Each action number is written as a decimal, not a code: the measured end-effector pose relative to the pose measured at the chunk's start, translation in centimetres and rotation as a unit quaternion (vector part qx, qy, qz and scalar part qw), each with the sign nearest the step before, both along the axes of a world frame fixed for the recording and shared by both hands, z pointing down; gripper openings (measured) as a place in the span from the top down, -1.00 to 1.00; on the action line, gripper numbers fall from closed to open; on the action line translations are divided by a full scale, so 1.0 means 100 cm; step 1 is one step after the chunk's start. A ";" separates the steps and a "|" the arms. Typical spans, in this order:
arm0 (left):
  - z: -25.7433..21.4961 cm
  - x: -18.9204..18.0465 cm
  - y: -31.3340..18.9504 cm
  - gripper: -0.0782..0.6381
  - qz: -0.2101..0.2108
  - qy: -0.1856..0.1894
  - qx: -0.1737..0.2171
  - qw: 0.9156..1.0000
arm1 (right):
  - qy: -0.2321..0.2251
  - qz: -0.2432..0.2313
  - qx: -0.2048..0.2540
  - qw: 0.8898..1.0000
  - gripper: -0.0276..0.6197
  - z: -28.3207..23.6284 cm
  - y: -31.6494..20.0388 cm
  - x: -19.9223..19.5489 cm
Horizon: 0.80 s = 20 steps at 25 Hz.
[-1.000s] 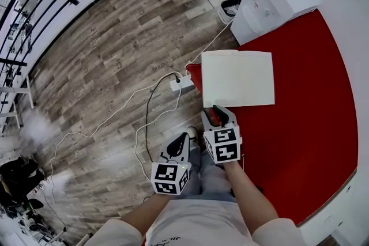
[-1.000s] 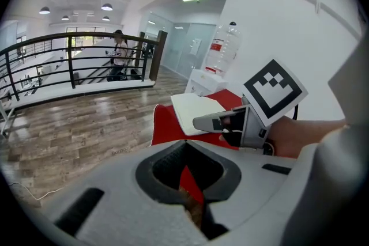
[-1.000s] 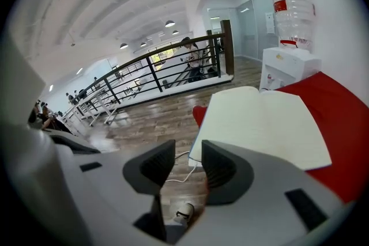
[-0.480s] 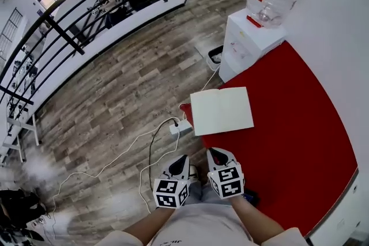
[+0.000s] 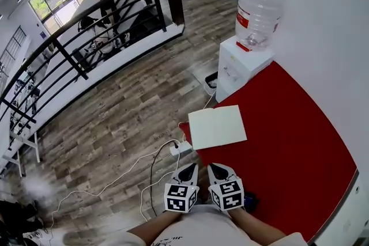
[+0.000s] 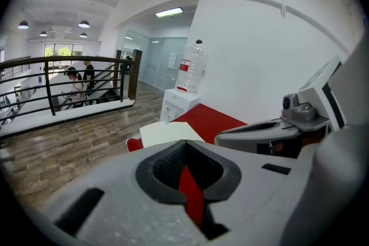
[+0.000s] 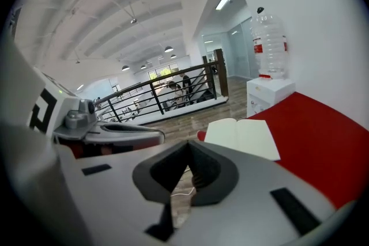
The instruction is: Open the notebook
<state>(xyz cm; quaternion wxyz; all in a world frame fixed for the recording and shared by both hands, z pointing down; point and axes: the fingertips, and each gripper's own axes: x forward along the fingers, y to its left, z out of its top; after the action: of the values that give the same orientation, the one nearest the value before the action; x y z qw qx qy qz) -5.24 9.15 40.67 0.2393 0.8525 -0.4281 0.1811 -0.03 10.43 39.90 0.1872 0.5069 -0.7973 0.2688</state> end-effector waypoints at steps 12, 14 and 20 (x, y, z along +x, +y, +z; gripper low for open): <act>-0.010 -0.018 0.002 0.76 -0.032 -0.017 0.019 0.999 | 0.019 0.026 0.027 0.999 0.90 -0.012 0.005 0.014; -0.011 -0.019 0.003 0.76 -0.033 -0.015 0.019 0.999 | 0.021 0.027 0.026 0.999 0.90 -0.012 0.007 0.014; -0.015 -0.020 0.000 0.76 -0.034 -0.011 0.029 0.999 | 0.024 0.035 0.027 0.999 0.90 -0.013 0.009 0.019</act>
<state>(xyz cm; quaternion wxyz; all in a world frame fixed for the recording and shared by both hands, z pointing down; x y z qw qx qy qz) -7.21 9.17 39.16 0.2157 0.8420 -0.4645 0.1692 1.83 11.29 38.65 0.1832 0.5458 -0.7812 0.2413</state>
